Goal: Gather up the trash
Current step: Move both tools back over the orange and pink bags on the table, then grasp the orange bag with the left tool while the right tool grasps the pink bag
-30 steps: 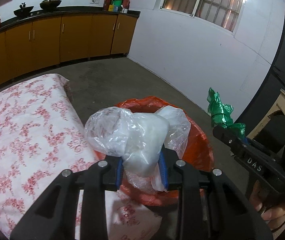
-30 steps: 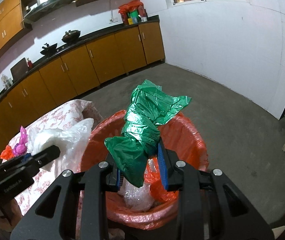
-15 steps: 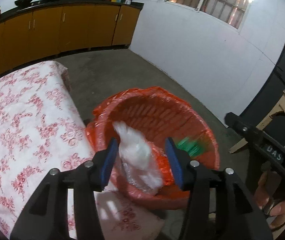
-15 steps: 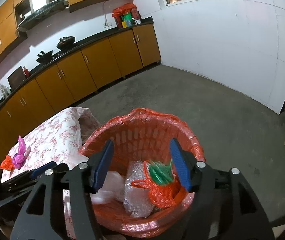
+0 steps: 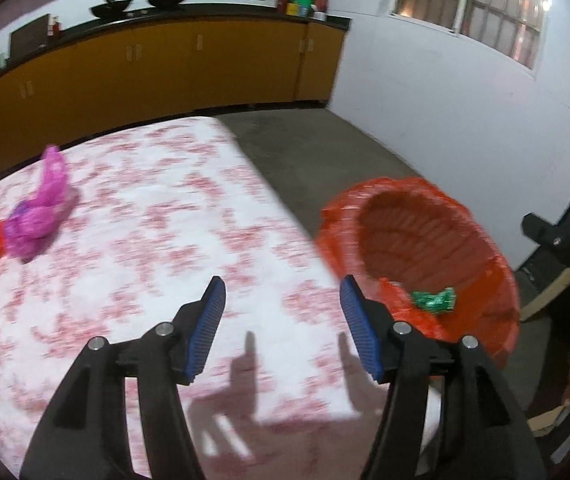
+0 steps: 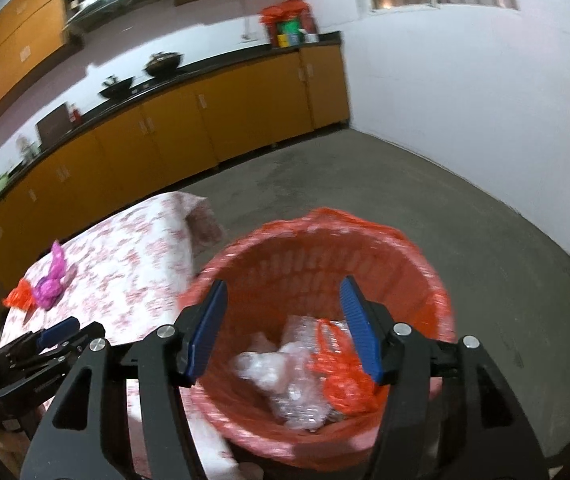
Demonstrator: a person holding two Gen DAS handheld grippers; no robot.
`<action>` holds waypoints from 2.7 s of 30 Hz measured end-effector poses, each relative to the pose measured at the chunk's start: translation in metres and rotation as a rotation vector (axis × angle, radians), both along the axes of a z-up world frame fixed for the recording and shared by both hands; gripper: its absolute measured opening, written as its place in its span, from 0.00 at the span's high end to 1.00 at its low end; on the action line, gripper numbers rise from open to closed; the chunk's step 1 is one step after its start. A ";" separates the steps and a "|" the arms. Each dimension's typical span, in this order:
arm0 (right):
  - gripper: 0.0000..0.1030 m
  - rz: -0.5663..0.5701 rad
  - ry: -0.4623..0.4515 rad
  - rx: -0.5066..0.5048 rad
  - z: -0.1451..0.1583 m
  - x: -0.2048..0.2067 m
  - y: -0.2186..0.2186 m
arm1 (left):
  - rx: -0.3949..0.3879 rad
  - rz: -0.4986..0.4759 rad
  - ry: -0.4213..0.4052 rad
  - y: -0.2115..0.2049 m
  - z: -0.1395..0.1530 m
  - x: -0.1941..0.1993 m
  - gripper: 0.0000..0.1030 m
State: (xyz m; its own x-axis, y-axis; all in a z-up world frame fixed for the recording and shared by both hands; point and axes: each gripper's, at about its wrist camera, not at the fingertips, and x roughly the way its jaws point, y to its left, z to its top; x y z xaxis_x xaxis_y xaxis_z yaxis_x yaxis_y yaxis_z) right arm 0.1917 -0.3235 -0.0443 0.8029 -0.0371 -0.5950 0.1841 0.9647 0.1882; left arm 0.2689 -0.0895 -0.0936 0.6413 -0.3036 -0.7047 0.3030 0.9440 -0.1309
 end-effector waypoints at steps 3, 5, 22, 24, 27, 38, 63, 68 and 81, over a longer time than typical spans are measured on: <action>0.42 0.069 -0.006 -0.019 0.007 0.009 0.028 | 0.031 0.066 -0.020 0.030 0.003 -0.003 0.40; 0.42 0.123 -0.011 -0.026 0.013 0.017 0.050 | 0.043 0.103 -0.035 0.047 0.005 -0.006 0.37; 0.42 0.476 -0.010 -0.061 0.014 0.080 0.271 | 0.104 0.603 -0.100 0.268 0.016 -0.041 0.34; 0.42 0.493 0.004 -0.062 0.007 0.084 0.288 | 0.099 0.628 -0.099 0.282 0.015 -0.044 0.34; 0.43 0.507 0.023 -0.069 -0.003 0.089 0.305 | 0.091 0.647 -0.097 0.296 0.013 -0.045 0.34; 0.43 0.467 0.053 -0.116 -0.023 0.108 0.315 | -0.054 0.654 -0.045 0.319 0.009 0.024 0.34; 0.47 0.506 0.058 -0.124 -0.039 0.127 0.325 | -0.054 0.617 0.049 0.332 -0.021 0.091 0.86; 0.48 0.532 0.039 -0.089 -0.039 0.138 0.342 | -0.025 0.671 -0.005 0.348 -0.006 0.057 0.86; 0.46 0.525 0.053 -0.039 -0.054 0.169 0.377 | 0.055 0.717 -0.029 0.366 -0.010 0.035 0.86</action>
